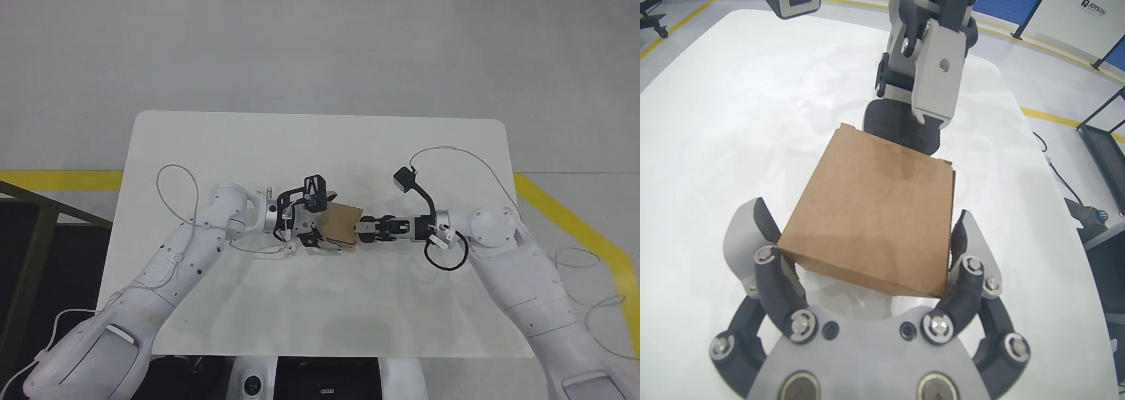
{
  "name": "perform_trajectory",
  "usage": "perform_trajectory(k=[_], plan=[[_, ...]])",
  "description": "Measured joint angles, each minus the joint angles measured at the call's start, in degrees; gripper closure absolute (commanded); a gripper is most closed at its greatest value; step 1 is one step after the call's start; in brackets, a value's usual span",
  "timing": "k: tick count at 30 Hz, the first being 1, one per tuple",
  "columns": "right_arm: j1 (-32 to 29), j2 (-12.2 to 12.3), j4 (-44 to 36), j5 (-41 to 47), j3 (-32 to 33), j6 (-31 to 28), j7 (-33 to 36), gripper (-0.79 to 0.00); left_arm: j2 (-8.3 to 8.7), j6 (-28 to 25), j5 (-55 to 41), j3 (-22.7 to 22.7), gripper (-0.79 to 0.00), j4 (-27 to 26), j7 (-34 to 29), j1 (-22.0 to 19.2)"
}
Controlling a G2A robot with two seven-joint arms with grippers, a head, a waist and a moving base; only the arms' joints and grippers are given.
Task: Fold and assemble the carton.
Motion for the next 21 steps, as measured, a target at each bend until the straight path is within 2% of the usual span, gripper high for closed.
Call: perform_trajectory(k=[15, 21], plan=[[1.99, -0.74, 2.7, 1.21, -1.78, -1.63, 0.34, -0.289, -0.24, -0.06, 0.51, -0.35, -0.785, 0.0, 0.16, 0.14], [0.62, 0.11, 1.79, 0.58, 0.95, -2.23, -0.15, -0.311, 0.87, -0.07, 0.14, -2.64, -0.785, -1.22, 0.49, 1.1]])
